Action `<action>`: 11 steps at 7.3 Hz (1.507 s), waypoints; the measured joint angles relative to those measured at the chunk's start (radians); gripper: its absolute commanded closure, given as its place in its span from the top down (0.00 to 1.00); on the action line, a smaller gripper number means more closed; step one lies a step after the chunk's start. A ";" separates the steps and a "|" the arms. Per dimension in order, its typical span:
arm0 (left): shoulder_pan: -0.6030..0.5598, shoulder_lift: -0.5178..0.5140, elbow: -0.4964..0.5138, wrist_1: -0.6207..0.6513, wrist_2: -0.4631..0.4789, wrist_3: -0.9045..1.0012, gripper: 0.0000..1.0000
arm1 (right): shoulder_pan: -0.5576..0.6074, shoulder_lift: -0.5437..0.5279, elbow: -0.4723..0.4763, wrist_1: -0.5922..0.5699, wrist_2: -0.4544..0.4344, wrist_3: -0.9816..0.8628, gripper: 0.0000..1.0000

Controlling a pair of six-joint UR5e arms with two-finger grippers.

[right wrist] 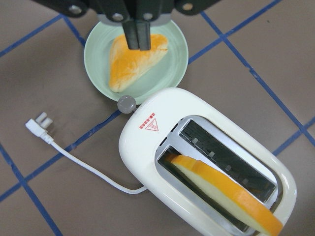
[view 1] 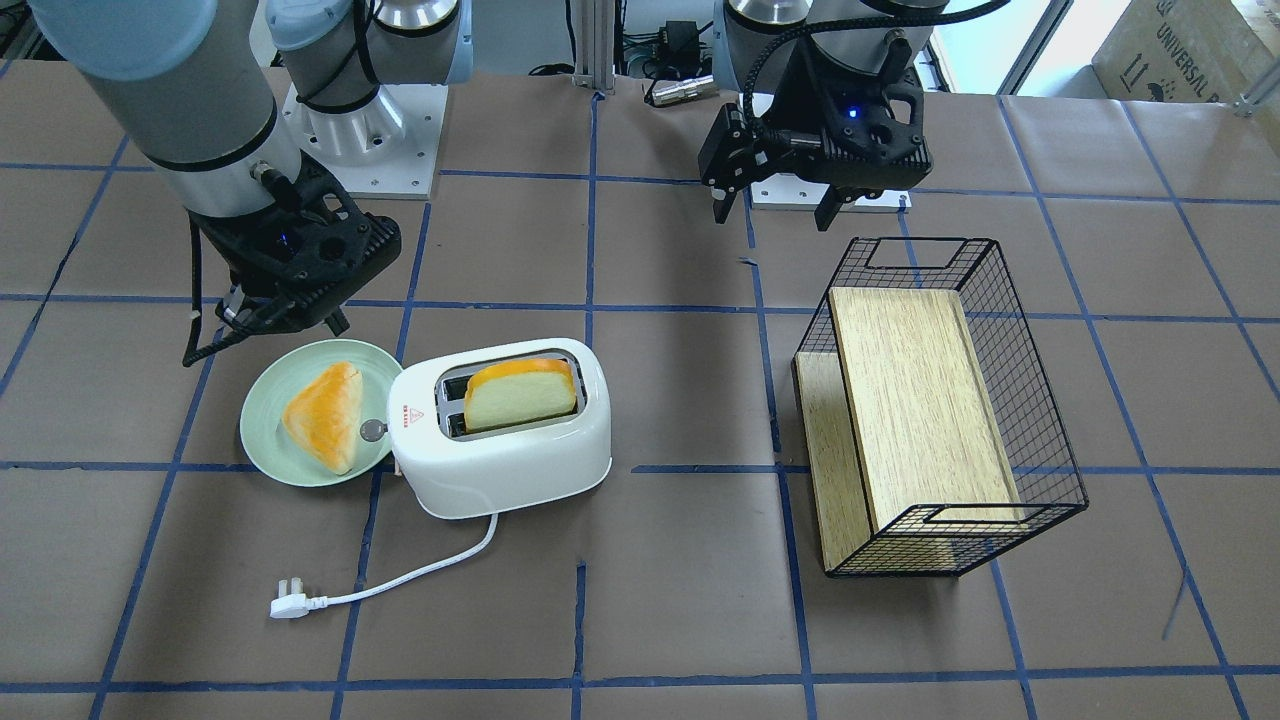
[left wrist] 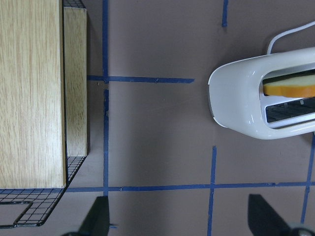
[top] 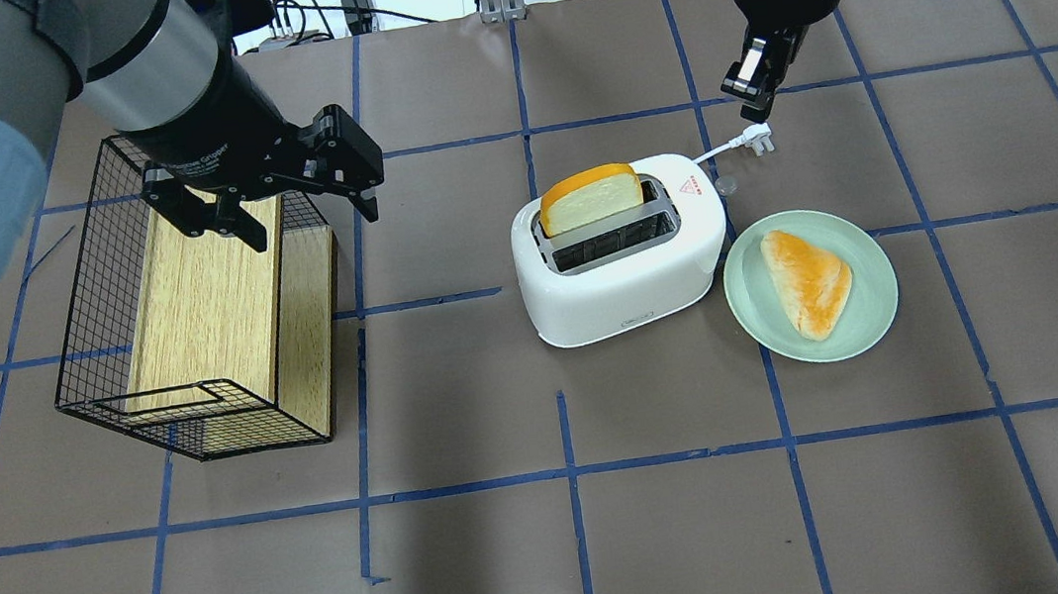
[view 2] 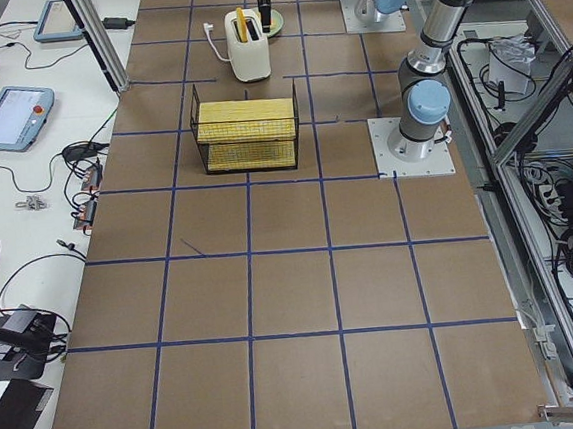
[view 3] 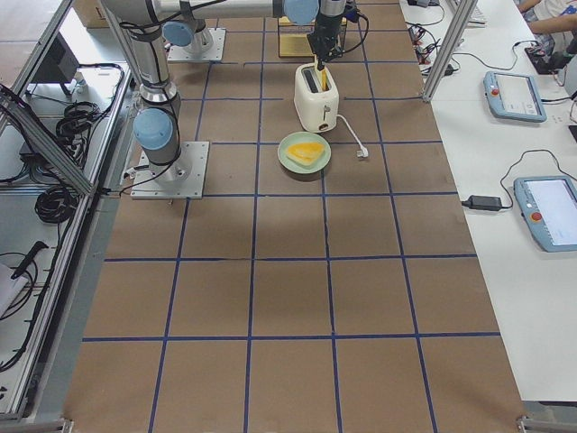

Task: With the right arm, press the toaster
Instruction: 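Close the right gripper and move it down toward the toaster lever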

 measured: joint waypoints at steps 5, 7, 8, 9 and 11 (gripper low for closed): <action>0.000 0.000 0.000 0.000 0.000 0.000 1.00 | -0.008 0.053 0.130 -0.256 -0.009 -0.699 0.04; 0.000 0.000 0.000 0.000 0.000 0.000 1.00 | -0.013 0.051 0.194 -0.346 -0.002 -0.786 0.04; 0.000 0.000 0.000 0.000 0.000 0.000 1.00 | -0.011 0.051 0.219 -0.375 0.000 -0.785 0.04; 0.000 0.000 0.000 0.000 0.000 0.000 1.00 | -0.013 0.051 0.239 -0.391 -0.002 -0.777 0.04; 0.000 0.000 0.000 0.000 0.000 0.000 1.00 | -0.030 0.037 0.255 -0.387 -0.006 -0.772 0.04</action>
